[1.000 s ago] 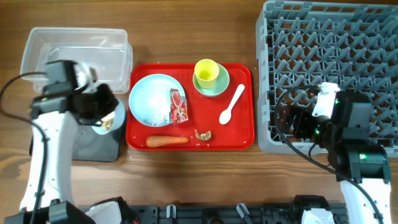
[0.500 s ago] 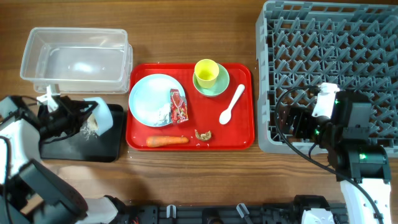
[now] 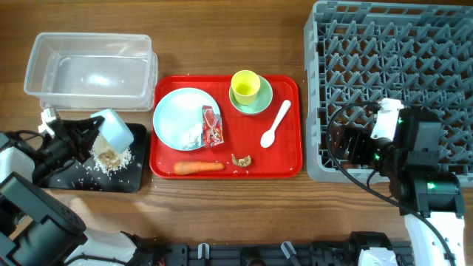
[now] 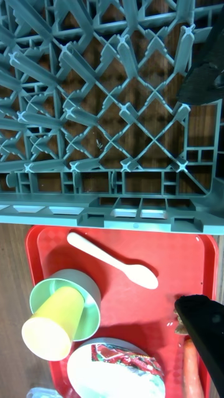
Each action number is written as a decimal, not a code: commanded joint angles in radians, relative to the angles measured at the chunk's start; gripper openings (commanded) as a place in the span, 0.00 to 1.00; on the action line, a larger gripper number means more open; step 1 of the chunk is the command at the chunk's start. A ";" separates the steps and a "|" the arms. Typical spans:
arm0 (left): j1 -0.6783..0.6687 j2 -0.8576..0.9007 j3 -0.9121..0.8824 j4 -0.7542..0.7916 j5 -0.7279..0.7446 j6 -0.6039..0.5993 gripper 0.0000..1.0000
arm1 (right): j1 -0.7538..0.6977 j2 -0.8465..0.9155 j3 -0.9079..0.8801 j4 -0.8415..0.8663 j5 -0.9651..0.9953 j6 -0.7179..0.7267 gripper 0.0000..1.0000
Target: Sort waste into correct bins and load items into the dishwasher rack
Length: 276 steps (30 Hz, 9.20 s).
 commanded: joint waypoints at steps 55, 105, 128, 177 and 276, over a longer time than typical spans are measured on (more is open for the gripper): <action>-0.108 -0.131 0.000 -0.004 -0.018 0.071 0.04 | 0.004 0.000 0.023 -0.015 -0.017 0.003 1.00; -1.275 -0.314 0.000 0.299 -1.258 -0.230 0.50 | 0.004 0.000 0.023 -0.016 -0.017 0.007 1.00; -1.088 -0.064 0.024 0.119 -1.319 -0.300 0.04 | 0.004 0.000 0.023 -0.019 -0.017 0.007 1.00; -1.074 0.139 0.086 0.259 -1.108 -0.243 0.56 | 0.004 0.000 0.023 -0.024 -0.017 0.008 1.00; -1.125 0.052 0.473 0.280 -0.695 -0.453 0.04 | 0.003 0.140 0.023 0.115 0.174 0.261 1.00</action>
